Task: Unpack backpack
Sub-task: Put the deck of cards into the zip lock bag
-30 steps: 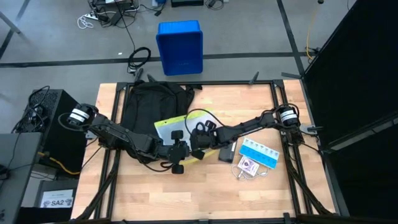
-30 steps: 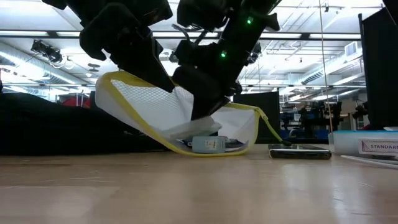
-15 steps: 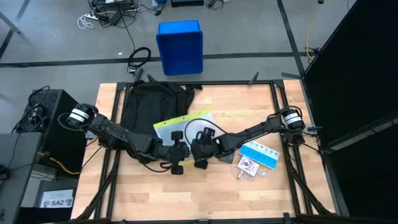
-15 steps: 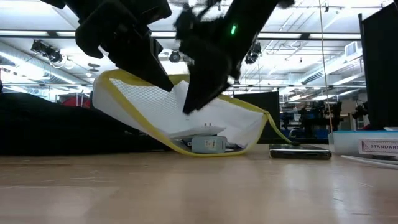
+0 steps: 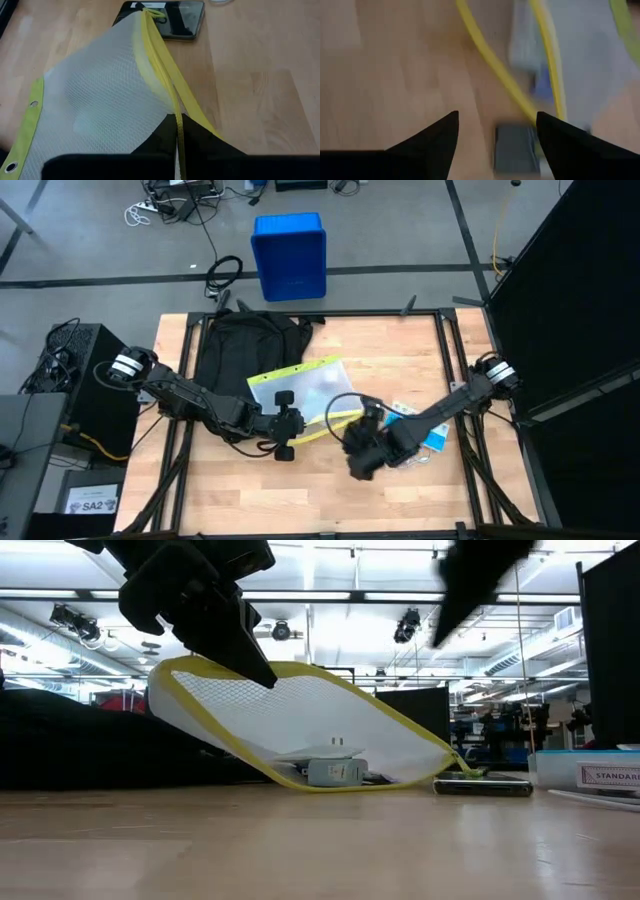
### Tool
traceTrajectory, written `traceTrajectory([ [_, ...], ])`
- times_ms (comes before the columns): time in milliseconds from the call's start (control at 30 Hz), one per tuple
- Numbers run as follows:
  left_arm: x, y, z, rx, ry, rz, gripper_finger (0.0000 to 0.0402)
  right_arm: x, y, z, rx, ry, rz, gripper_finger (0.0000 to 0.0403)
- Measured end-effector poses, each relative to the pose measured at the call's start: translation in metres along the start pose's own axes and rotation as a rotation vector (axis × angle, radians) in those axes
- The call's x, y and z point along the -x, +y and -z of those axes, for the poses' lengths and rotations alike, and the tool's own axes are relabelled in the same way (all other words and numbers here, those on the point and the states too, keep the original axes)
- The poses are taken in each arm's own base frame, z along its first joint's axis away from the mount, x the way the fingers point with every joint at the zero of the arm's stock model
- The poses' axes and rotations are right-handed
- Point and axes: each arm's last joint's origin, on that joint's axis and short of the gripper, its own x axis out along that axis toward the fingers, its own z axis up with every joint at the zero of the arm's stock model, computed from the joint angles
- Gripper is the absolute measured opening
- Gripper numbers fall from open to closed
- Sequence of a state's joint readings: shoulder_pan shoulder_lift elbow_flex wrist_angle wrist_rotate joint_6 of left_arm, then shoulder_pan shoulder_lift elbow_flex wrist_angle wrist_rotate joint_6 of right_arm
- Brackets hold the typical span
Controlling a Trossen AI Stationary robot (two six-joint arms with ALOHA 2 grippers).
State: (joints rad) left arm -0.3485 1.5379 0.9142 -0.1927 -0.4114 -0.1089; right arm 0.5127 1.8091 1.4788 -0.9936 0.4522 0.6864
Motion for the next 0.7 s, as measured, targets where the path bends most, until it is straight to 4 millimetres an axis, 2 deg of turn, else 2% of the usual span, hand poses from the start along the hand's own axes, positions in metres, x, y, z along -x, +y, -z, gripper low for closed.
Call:
traceTrajectory([
  [133, 0.000, 0.000, 0.000, 0.003, -0.001, -0.003, 0.0000, 0.011, 0.004, 0.027, -0.047, 0.119, 0.092, 0.0227],
  [300, 0.000, 0.000, 0.000, 0.007, -0.004, -0.002, 0.0000, 0.015, 0.009, 0.049, -0.151, 0.220, 0.137, 0.0230],
  [567, 0.000, -0.001, -0.001, 0.010, -0.007, 0.006, 0.0000, -0.003, 0.007, 0.078, -0.195, 0.409, 0.149, 0.0279],
  [700, 0.000, -0.001, -0.001, 0.010, -0.005, 0.006, 0.0000, -0.008, 0.004, 0.085, -0.189, 0.454, 0.145, 0.0302],
])
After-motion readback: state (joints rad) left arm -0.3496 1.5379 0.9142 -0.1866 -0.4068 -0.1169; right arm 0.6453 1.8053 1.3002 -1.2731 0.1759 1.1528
